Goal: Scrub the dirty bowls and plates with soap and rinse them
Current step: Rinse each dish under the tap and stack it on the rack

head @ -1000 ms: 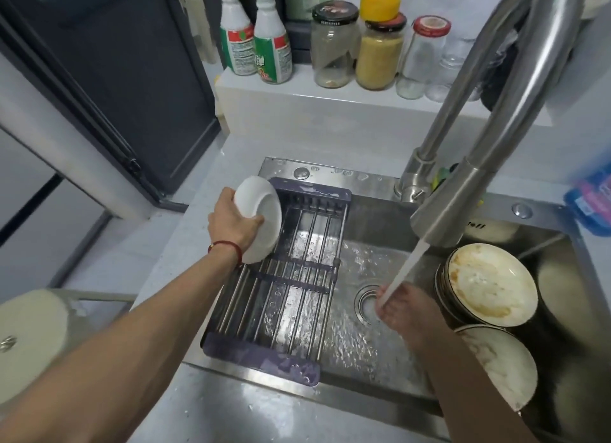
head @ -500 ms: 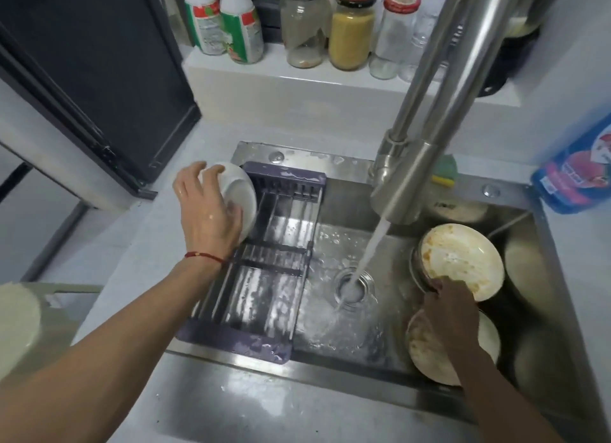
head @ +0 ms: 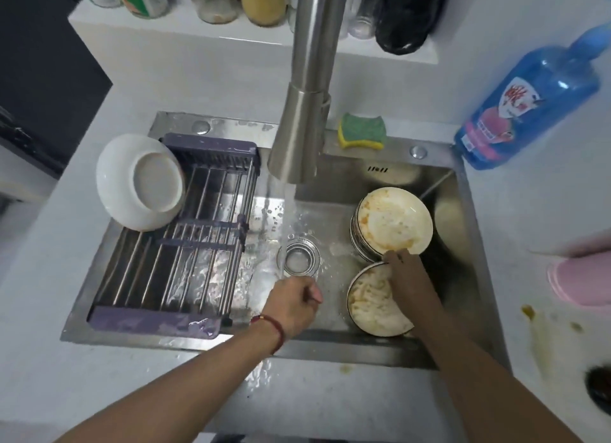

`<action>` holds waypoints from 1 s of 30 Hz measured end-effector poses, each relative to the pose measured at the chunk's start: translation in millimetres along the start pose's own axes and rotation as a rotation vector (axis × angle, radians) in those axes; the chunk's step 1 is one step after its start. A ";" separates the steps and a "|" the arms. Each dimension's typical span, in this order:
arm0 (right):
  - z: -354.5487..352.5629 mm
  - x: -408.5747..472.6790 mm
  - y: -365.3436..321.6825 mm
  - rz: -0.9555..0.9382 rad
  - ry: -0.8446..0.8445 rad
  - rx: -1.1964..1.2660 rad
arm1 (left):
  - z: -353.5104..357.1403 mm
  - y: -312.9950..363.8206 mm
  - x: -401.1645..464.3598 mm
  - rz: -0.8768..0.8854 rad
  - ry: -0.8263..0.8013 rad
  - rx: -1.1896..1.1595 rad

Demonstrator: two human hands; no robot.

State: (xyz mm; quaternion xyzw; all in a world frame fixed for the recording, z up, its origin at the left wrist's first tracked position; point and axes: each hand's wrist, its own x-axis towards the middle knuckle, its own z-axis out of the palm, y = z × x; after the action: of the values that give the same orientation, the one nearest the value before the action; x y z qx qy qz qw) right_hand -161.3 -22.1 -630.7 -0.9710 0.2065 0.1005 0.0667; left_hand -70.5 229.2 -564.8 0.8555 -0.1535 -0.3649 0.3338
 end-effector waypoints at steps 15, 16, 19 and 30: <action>-30.0 59.9 -69.9 0.119 -0.051 0.446 | 27.8 -64.9 75.3 -0.600 0.096 -0.975; -27.4 61.6 -72.7 0.148 -0.064 0.481 | 44.1 -92.9 100.6 -0.622 0.177 -1.014; -14.6 62.0 -100.5 0.146 -0.057 0.313 | 71.2 -143.5 142.2 -0.660 0.402 -1.118; 25.4 70.5 -171.9 -0.639 -0.479 0.250 | 21.9 -57.3 96.6 -0.543 0.659 -1.164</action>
State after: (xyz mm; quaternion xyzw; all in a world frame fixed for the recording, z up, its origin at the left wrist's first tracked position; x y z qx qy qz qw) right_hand -31.3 110.7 -656.0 -0.9198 -0.1158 0.2721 0.2581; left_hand -19.1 212.2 -665.6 0.6127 0.3925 -0.1804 0.6618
